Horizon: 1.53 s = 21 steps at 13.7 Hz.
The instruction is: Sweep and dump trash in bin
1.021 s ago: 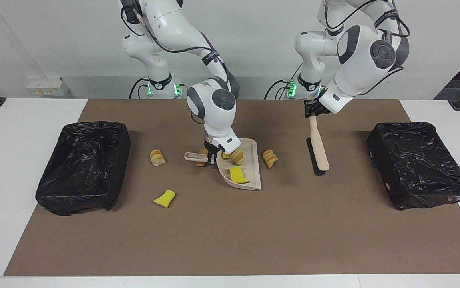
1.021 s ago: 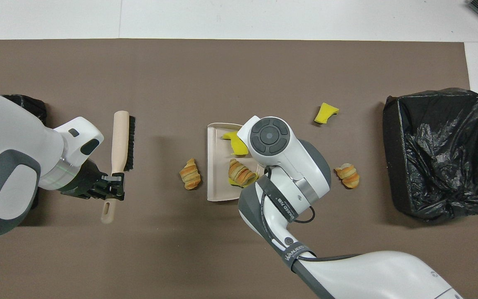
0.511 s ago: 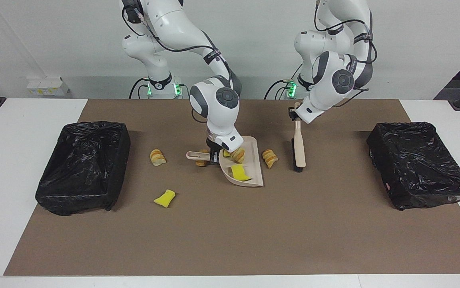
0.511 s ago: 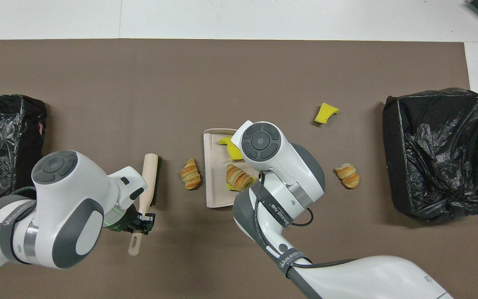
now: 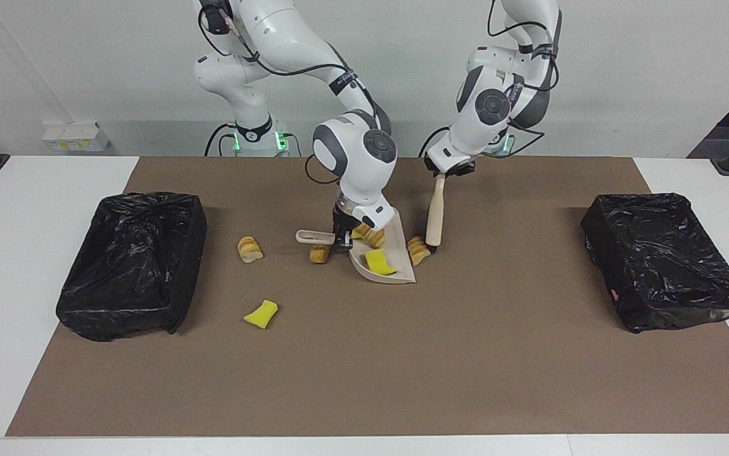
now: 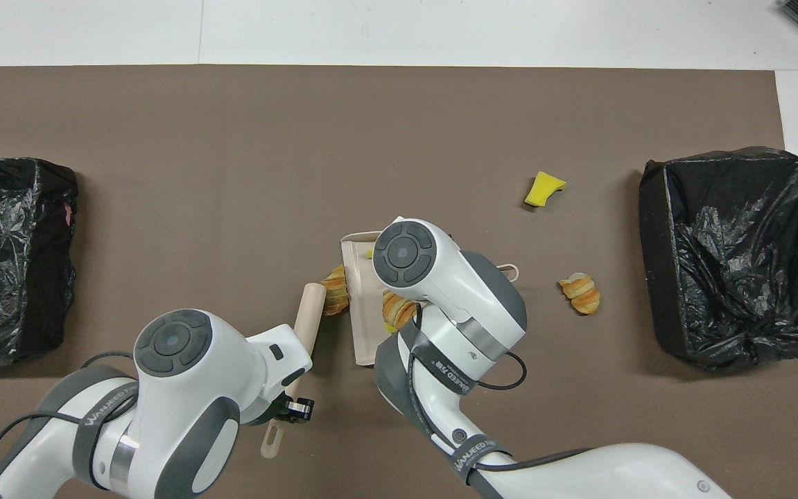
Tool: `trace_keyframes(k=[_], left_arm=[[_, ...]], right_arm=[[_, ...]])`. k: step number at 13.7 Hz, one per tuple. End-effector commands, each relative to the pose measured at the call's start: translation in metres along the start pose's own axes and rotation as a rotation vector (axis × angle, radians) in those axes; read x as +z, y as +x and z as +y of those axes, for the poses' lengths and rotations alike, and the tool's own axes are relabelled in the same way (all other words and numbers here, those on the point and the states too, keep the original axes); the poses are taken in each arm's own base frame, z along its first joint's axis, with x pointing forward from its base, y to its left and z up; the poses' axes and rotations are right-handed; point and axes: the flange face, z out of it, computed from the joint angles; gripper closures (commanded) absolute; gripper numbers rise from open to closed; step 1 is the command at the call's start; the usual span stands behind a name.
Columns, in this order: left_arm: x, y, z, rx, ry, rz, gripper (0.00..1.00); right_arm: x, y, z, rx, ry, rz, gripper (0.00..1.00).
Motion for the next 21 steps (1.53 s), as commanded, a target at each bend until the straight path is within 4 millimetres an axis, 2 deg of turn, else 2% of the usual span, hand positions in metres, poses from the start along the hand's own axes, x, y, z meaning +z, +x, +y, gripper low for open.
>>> trace_keyframes(k=[1, 4, 6, 8, 9, 11, 13, 14, 15, 16, 17, 19, 20, 21], left_arm=[[0.005, -0.003, 0.01, 0.061, -0.044, 0.012, 1.0], [-0.002, -0.011, 0.005, 0.171, -0.049, -0.031, 1.0], [-0.029, -0.01, 0.004, 0.208, -0.064, -0.016, 1.0], [-0.031, -0.009, 0.002, 0.191, -0.069, -0.022, 1.0], [-0.032, -0.008, -0.007, 0.161, -0.075, -0.03, 1.0], [-0.04, -0.01, -0.021, 0.097, -0.085, -0.051, 1.0], [-0.076, -0.015, -0.031, -0.004, -0.102, -0.045, 1.0], [-0.096, -0.015, -0.03, -0.09, -0.106, -0.031, 1.0], [-0.106, -0.014, -0.025, -0.179, -0.093, -0.019, 1.0], [-0.105, -0.013, -0.017, -0.238, -0.078, 0.006, 1.0], [-0.103, -0.014, -0.005, -0.256, -0.069, 0.036, 1.0], [-0.092, -0.016, 0.02, -0.291, -0.058, 0.098, 1.0], [-0.078, -0.017, 0.039, -0.301, -0.045, 0.115, 1.0], [-0.062, -0.017, 0.053, -0.308, -0.042, 0.132, 1.0]], right_arm=[[-0.003, -0.006, -0.002, -0.025, -0.002, -0.022, 1.0], [-0.002, -0.006, -0.001, -0.024, -0.001, -0.021, 1.0], [-0.003, -0.006, -0.001, -0.022, -0.001, -0.019, 1.0], [-0.002, -0.008, 0.0, -0.005, 0.004, -0.013, 1.0], [-0.001, -0.012, 0.002, 0.008, 0.008, -0.007, 1.0], [-0.003, -0.029, 0.012, 0.034, -0.01, 0.016, 1.0], [-0.024, -0.045, 0.011, 0.071, -0.036, 0.042, 1.0], [-0.037, -0.063, 0.012, 0.101, -0.05, 0.058, 1.0], [-0.044, -0.089, 0.012, 0.126, -0.047, 0.073, 1.0], [-0.056, -0.112, 0.007, 0.149, -0.053, 0.097, 1.0], [-0.066, -0.131, 0.0, 0.155, -0.063, 0.111, 1.0], [-0.074, -0.173, -0.005, 0.173, -0.074, 0.116, 1.0], [-0.081, -0.183, -0.008, 0.178, -0.075, 0.139, 1.0], [-0.083, -0.202, -0.011, 0.183, -0.074, 0.156, 1.0]])
